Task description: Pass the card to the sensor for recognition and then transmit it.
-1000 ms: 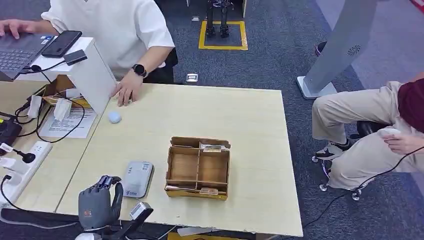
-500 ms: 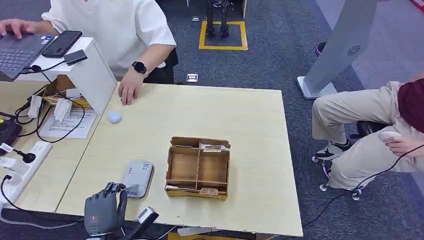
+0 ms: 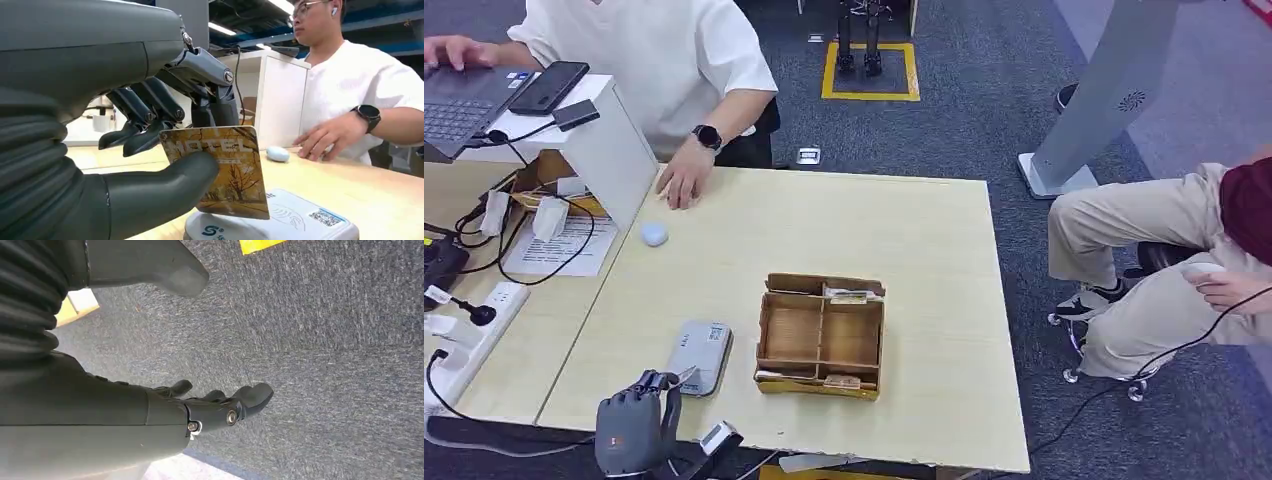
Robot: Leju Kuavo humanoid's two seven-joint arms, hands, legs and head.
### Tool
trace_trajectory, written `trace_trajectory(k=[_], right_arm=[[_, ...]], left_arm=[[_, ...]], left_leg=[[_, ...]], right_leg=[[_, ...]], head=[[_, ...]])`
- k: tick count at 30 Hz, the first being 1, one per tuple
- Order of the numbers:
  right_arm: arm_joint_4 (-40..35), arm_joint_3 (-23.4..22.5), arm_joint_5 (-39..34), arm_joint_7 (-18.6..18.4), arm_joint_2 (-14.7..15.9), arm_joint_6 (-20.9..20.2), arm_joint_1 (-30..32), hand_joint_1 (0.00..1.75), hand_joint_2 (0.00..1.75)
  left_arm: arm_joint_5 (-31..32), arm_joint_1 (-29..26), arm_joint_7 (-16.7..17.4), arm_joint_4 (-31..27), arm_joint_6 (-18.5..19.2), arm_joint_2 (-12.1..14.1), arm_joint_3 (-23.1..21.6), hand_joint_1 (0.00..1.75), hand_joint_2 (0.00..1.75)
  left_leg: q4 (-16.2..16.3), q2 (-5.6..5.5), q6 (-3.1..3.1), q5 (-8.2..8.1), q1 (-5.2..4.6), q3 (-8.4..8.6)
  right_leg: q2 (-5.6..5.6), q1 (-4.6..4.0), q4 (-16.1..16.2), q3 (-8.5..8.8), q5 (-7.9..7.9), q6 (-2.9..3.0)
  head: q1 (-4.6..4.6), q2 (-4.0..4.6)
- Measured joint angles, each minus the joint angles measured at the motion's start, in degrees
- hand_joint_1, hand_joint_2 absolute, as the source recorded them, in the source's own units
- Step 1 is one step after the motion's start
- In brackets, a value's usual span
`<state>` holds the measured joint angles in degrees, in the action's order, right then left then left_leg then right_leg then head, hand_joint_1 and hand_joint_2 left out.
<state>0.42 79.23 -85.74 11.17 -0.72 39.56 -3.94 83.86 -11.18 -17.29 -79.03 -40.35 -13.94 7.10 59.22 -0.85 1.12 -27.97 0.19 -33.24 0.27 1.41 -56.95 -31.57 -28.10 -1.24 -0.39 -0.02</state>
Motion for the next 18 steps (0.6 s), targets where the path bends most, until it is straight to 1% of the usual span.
trace_trajectory(k=[8, 10, 18], right_arm=[[-0.02, 0.00, -0.13, 0.02, -0.02, -0.02, 0.00, 0.00, 1.75], [0.00, 0.00, -0.13, 0.07, -0.02, -0.02, 0.01, 0.00, 1.75], [0.00, 0.02, -0.11, 0.17, -0.04, -0.02, 0.01, 0.00, 1.75]], left_arm=[[-0.24, -0.62, 2.34, 0.59, -0.02, 0.96, -1.49, 1.75, 1.75], [-0.35, -0.76, 3.26, 0.96, -0.04, 1.44, -2.47, 1.75, 1.75], [-0.90, -0.99, 4.02, 2.01, -0.04, 2.60, -4.20, 1.75, 1.75]], left_leg=[[0.00, 0.00, 0.00, 0.00, 0.00, 0.02], [0.00, 0.00, 0.00, 0.00, 0.00, 0.02], [-0.01, 0.00, 0.00, 0.00, 0.00, 0.04]], right_leg=[[0.00, 0.00, 0.00, 0.01, 0.00, 0.00], [0.00, 0.00, 0.00, 0.01, 0.00, 0.00], [0.01, 0.00, 0.00, 0.04, 0.00, 0.00]], head=[[0.00, 0.00], [0.00, 0.00], [0.02, 0.02]])
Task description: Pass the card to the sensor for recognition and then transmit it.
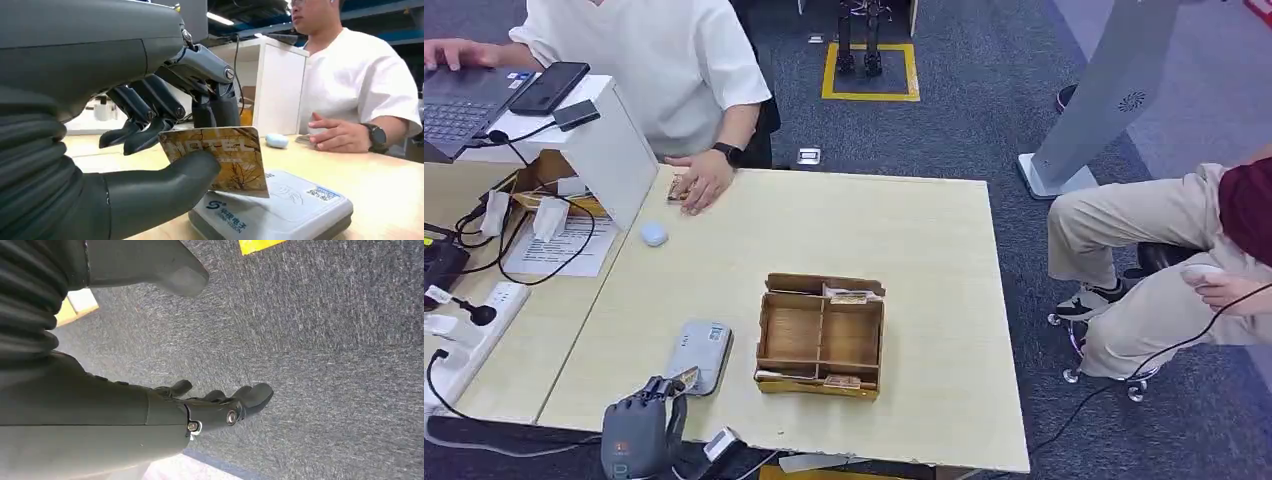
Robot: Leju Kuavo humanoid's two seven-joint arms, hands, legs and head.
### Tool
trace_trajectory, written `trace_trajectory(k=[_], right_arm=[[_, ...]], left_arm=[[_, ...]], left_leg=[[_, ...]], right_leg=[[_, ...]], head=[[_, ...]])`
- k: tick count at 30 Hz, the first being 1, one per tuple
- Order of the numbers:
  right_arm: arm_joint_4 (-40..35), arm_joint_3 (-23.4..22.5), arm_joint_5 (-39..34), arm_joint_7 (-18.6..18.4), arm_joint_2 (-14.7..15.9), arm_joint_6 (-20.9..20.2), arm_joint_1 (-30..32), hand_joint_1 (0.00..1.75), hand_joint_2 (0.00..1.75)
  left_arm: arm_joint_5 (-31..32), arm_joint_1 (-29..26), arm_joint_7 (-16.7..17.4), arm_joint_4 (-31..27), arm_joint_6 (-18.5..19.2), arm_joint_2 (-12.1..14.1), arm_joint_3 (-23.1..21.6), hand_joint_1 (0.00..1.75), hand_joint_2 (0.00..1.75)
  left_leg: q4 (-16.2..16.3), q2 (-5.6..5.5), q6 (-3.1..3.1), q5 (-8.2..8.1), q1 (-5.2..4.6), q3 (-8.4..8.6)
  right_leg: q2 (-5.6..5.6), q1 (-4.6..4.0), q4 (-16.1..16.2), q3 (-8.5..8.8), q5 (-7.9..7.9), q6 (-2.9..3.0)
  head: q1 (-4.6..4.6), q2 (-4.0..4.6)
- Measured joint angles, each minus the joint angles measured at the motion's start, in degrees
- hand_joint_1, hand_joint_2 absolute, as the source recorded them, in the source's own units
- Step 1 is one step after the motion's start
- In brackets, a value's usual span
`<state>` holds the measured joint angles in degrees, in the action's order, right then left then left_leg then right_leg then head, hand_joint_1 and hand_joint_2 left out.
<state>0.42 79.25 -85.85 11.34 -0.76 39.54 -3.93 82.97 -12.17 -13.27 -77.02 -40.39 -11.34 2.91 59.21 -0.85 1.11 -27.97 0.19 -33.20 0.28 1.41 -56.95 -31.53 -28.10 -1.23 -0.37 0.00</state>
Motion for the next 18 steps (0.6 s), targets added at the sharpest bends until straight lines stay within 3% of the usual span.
trace_trajectory(k=[18], right_arm=[[0.00, 0.00, 0.17, 0.00, -0.09, 0.00, 0.00, 0.00, 1.75]], left_arm=[[-0.68, 0.35, 1.95, 3.47, 0.00, 2.01, -3.17, 1.75, 1.75]], left_leg=[[-0.02, 0.00, 0.00, 0.00, 0.00, 0.08]], right_leg=[[0.00, 0.00, 0.00, 0.08, -0.01, 0.00]], head=[[0.00, 0.00]])
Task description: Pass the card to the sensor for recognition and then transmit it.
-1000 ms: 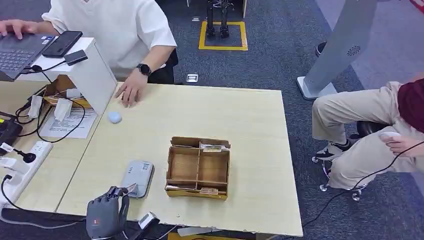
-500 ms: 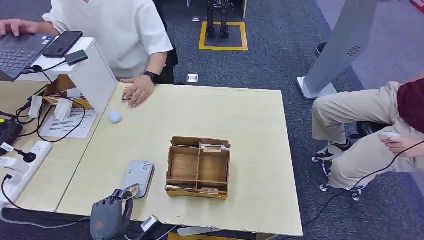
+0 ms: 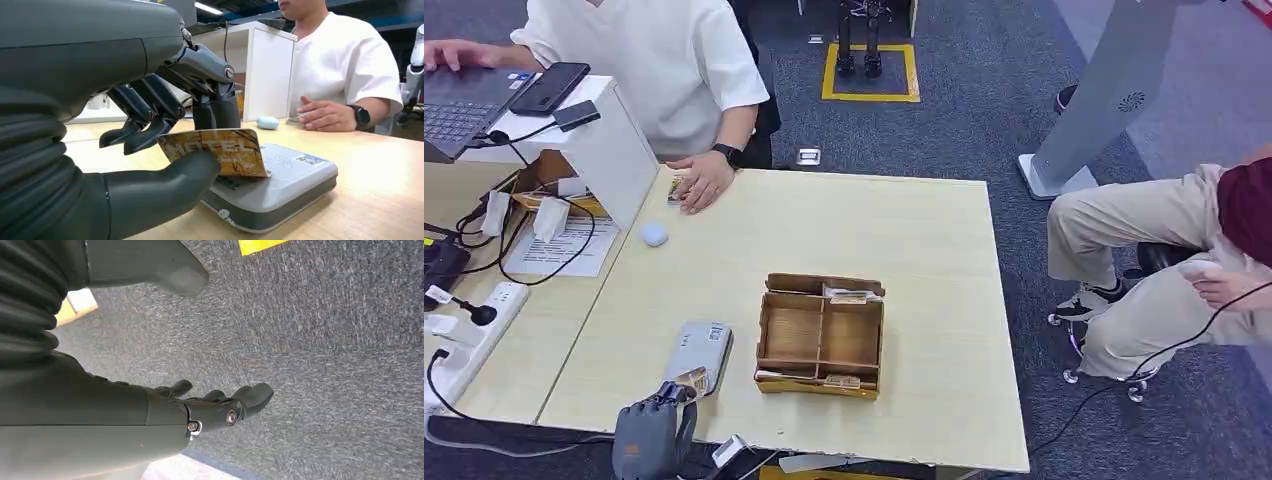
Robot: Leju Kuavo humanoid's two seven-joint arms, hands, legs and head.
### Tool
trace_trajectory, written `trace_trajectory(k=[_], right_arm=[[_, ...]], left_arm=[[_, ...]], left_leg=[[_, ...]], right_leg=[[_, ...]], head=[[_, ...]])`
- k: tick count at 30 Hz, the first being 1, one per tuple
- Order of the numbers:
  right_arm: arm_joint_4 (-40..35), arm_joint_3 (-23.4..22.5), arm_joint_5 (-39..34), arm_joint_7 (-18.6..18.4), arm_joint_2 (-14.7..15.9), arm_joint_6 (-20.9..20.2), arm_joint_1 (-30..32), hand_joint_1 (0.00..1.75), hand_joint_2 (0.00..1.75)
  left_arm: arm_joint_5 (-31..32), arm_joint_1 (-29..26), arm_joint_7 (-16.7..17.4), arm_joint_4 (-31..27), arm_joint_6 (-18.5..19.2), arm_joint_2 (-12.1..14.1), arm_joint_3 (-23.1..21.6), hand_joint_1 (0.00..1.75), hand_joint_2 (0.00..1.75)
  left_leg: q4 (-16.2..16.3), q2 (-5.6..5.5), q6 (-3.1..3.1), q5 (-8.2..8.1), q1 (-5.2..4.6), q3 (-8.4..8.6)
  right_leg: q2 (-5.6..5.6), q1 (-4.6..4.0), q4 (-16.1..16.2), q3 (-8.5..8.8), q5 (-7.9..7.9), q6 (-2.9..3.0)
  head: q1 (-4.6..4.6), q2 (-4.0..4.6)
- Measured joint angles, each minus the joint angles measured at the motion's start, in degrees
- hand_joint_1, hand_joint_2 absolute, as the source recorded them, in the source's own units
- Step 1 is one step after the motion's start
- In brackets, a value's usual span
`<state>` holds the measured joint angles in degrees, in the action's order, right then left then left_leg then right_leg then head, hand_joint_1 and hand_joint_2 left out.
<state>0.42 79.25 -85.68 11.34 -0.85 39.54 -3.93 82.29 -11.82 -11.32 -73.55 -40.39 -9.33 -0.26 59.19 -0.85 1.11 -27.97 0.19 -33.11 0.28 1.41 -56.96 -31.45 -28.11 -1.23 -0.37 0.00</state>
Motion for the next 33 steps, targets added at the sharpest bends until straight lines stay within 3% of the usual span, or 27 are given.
trace_trajectory(k=[13, 14, 16, 19, 21, 23, 26, 33], right_arm=[[0.00, -0.02, 0.55, -0.15, -0.02, 0.00, 0.00, 0.00, 1.75], [0.00, -0.02, 0.59, -0.15, -0.02, 0.00, 0.01, 0.00, 1.75], [0.00, -0.02, 0.72, -0.15, 0.00, 0.00, 0.15, 0.00, 1.75], [0.00, -0.02, 1.09, -0.13, 0.00, 0.02, 0.22, 0.00, 1.75], [0.02, -0.02, 1.16, -0.11, 0.00, 0.02, 0.28, 0.00, 1.75], [0.04, -0.02, 1.33, -0.15, 0.00, 0.02, 0.28, 0.00, 1.75], [0.04, -0.02, 1.66, -0.28, 0.00, 0.02, 0.28, 0.00, 1.75], [0.07, -0.02, 2.06, -0.31, 0.13, 0.02, 0.19, 0.00, 1.75]], left_arm=[[-5.16, 0.66, 3.06, 1.66, 0.00, 2.19, -4.81, 1.75, 1.75], [-7.64, 0.46, 1.48, 0.85, -0.02, 2.16, -4.92, 1.75, 1.75], [-13.38, -0.29, -6.03, -2.83, -0.13, 1.12, -4.81, 1.75, 1.75], [-20.53, -0.42, -17.06, -6.67, -0.11, -2.61, -3.28, 1.75, 1.75], [-25.93, -0.07, -21.95, -9.27, -0.09, -5.39, -2.62, 1.75, 1.75], [-30.50, 0.78, -23.32, -11.46, -0.04, -7.13, -2.14, 1.75, 1.75], [-33.81, 1.25, -23.32, -13.96, 0.00, -7.76, -1.86, 1.75, 1.75], [-35.67, 1.90, -24.41, -16.22, 0.07, -7.82, -1.42, 1.75, 1.75]], left_leg=[[-0.01, -0.02, 0.00, 0.00, 0.00, 0.12], [-0.01, -0.01, -0.01, 0.00, 0.00, 0.12], [-0.01, -0.04, 0.00, 0.00, 0.00, 0.11], [0.00, -0.08, 0.00, 0.00, 0.00, 0.06], [0.01, -0.08, 0.00, 0.00, -0.01, 0.06], [0.02, -0.08, 0.01, 0.00, -0.04, 0.06], [0.02, -0.04, 0.00, 0.00, -0.08, 0.08], [0.00, -0.01, -0.02, 0.00, -0.02, 0.06]], right_leg=[[0.04, 0.00, 0.00, 0.12, -0.01, 0.00], [0.03, 0.00, 0.00, 0.12, -0.01, 0.00], [0.05, 0.01, 0.00, 0.10, -0.01, 0.00], [0.09, 0.02, 0.00, 0.10, 0.00, -0.01], [0.08, 0.03, 0.01, 0.10, 0.01, -0.01], [0.08, 0.03, 0.02, 0.10, 0.01, -0.02], [0.04, 0.00, 0.02, 0.05, 0.00, -0.01], [0.02, -0.05, 0.00, 0.01, -0.04, 0.05]], head=[[-0.02, 0.00], [-0.02, -0.02], [-0.02, 0.00], [0.00, 0.00], [0.00, -0.02], [0.00, 0.00], [0.00, -0.02], [-0.02, -0.02]])
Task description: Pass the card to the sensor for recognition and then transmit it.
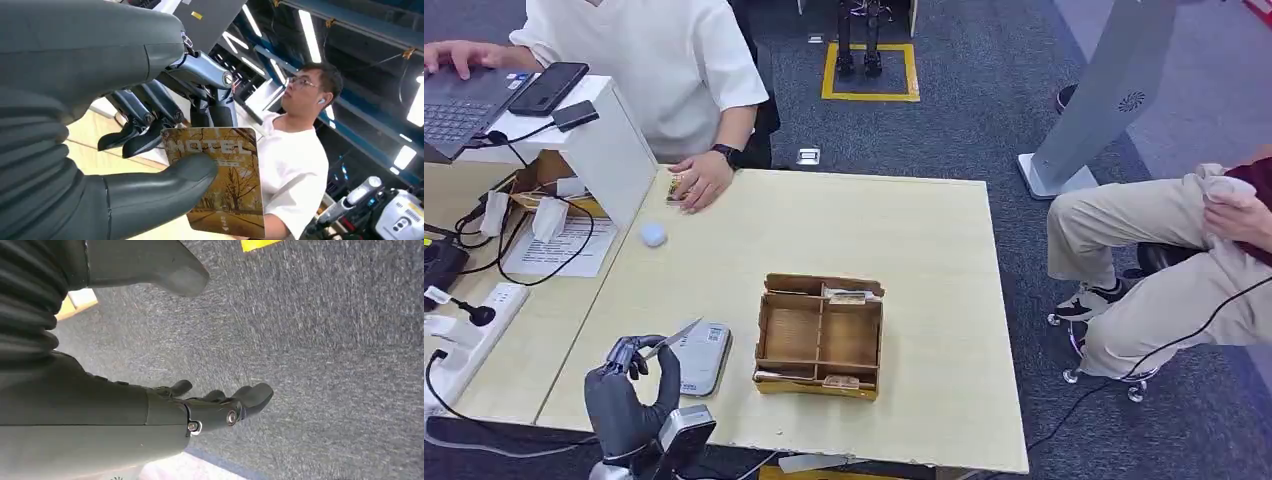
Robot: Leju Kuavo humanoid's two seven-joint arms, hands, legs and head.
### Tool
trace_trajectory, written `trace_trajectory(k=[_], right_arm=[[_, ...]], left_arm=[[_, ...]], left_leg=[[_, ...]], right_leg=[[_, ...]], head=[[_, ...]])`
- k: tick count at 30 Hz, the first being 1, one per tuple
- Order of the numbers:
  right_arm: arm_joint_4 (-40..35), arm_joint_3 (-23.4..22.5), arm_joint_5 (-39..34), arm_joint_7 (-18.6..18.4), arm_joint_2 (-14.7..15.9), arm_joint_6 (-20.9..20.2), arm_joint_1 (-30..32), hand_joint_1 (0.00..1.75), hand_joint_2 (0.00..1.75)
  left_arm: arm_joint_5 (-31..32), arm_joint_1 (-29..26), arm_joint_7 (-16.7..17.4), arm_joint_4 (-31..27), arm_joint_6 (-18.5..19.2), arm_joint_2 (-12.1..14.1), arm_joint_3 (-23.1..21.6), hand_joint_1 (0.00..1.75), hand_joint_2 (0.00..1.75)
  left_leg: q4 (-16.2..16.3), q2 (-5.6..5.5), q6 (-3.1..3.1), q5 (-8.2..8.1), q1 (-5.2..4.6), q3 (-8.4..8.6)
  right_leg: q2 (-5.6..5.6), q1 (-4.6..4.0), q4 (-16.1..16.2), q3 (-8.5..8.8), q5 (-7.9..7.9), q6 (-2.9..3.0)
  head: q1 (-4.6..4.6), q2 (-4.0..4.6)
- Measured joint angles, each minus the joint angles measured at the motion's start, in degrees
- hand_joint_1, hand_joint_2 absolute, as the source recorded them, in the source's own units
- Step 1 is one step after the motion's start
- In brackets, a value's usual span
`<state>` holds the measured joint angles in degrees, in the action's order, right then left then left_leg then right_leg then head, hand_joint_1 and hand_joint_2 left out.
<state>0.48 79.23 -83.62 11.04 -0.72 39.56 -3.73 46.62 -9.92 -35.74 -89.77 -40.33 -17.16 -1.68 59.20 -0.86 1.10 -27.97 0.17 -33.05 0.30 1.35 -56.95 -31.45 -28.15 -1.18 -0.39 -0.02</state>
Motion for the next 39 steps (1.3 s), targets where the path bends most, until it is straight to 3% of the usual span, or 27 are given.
trace_trajectory(k=[16, 19, 24, 29, 39], right_arm=[[0.00, 0.00, -0.13, -0.20, 0.02, 0.00, -0.27, 0.00, 1.75], [0.00, 0.00, 0.33, -0.31, 0.02, 0.00, -0.36, 0.00, 1.75], [0.00, 0.13, 1.71, -0.94, 0.02, 0.00, -1.09, 0.00, 1.75], [-0.02, 1.16, 3.02, -1.62, -0.02, -0.02, -1.71, 0.00, 1.75], [-0.02, 2.84, 4.11, -2.27, -0.22, -0.02, -2.50, 0.00, 1.75]], left_arm=[[-2.64, 1.29, 0.63, -0.22, 0.11, 0.04, 0.00, 1.75, 1.75], [-5.97, 3.06, 2.52, -0.09, 0.11, 0.39, 0.00, 1.75, 1.75], [-11.87, 11.53, 9.36, 2.85, 0.37, 1.40, -0.20, 1.75, 1.75], [-12.02, 20.91, 15.68, 7.89, 0.35, 2.03, -0.31, 1.75, 1.75], [-11.21, 32.04, 19.52, 17.40, 0.28, 3.67, -0.28, 1.75, 1.75]], left_leg=[[0.01, 0.04, -0.02, -0.02, 0.00, 0.00], [0.01, 0.03, -0.02, -0.01, 0.00, -0.01], [0.01, 0.01, -0.07, 0.06, 0.00, -0.01], [0.01, -0.01, -0.13, 0.10, 0.00, -0.02], [0.01, -0.03, -0.13, 0.10, 0.00, -0.10]], right_leg=[[-0.05, 0.01, 0.01, -0.03, 0.00, 0.00], [-0.04, 0.01, 0.01, -0.05, 0.00, 0.00], [-0.01, -0.01, -0.01, -0.02, 0.08, 0.04], [-0.01, -0.01, -0.03, 0.00, 0.12, 0.05], [-0.03, -0.01, -0.03, -0.07, 0.11, 0.05]], head=[[0.00, 0.02], [0.00, 0.02], [0.00, 0.00], [0.02, 0.00], [0.00, 0.00]])
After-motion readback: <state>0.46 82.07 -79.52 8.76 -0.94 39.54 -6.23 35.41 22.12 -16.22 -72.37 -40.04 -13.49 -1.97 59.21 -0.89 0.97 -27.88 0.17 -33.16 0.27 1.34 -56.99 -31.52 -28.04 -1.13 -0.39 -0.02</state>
